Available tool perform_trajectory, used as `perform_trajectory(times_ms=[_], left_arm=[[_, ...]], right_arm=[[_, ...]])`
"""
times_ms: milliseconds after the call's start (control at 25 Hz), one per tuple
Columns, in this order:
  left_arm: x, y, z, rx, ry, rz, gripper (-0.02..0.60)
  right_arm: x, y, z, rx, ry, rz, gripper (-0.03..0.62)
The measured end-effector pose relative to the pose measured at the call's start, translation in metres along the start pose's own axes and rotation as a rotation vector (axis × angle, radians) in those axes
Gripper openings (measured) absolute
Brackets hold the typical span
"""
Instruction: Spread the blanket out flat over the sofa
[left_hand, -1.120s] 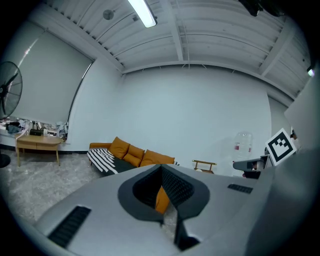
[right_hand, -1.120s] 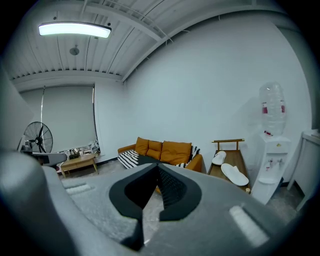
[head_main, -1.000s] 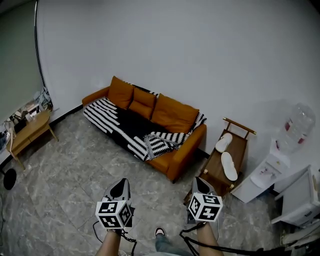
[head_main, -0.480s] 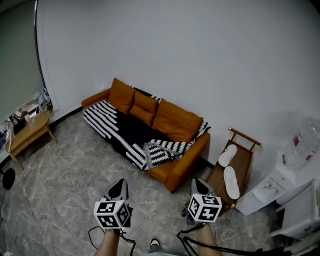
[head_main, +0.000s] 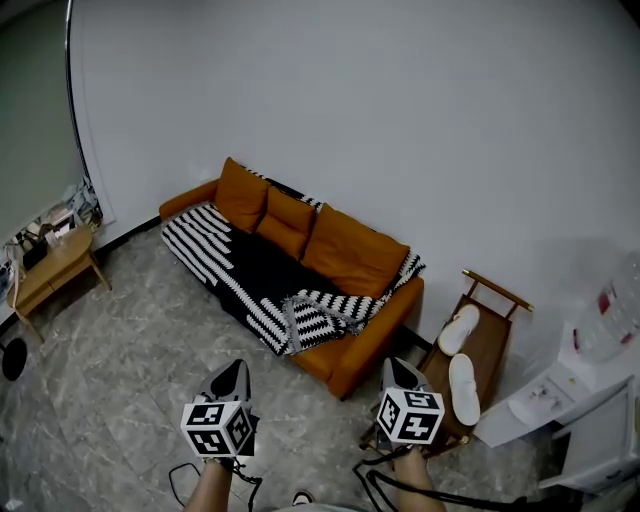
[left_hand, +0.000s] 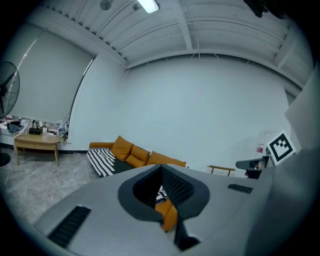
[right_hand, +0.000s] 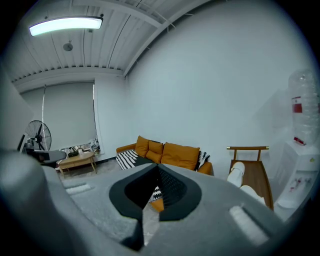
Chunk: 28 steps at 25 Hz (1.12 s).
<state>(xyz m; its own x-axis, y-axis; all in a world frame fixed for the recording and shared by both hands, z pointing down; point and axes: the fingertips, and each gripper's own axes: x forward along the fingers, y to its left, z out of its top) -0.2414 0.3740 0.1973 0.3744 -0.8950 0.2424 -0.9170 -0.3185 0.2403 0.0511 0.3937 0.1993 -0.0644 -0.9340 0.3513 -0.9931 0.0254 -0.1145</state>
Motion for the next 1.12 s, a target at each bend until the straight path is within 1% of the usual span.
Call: perform_trajectory(times_ms=[240, 400, 680, 880, 1120], left_arm=[[0.026, 0.002, -0.003, -0.006, 0.017, 0.008, 0.005], [0.038, 0.002, -0.007, -0.005, 0.04, 0.006, 0.003], [0.077, 0.002, 0.0, 0.005, 0.053, -0.022, 0.005], [0.121, 0.009, 0.017, 0.018, 0.052, -0.062, 0.005], [0.181, 0.018, 0.053, 0.038, 0.039, -0.103, 0.005]], right_arm=[[0.023, -0.015, 0.003, 0.001, 0.018, -0.006, 0.005], [0.033, -0.016, 0.0, 0.005, 0.038, 0.004, 0.005], [0.06, -0.027, -0.004, 0.025, 0.065, -0.01, 0.005], [0.093, -0.031, 0.012, 0.044, 0.046, -0.034, 0.005], [0.141, -0.036, 0.045, 0.06, 0.025, -0.058, 0.005]])
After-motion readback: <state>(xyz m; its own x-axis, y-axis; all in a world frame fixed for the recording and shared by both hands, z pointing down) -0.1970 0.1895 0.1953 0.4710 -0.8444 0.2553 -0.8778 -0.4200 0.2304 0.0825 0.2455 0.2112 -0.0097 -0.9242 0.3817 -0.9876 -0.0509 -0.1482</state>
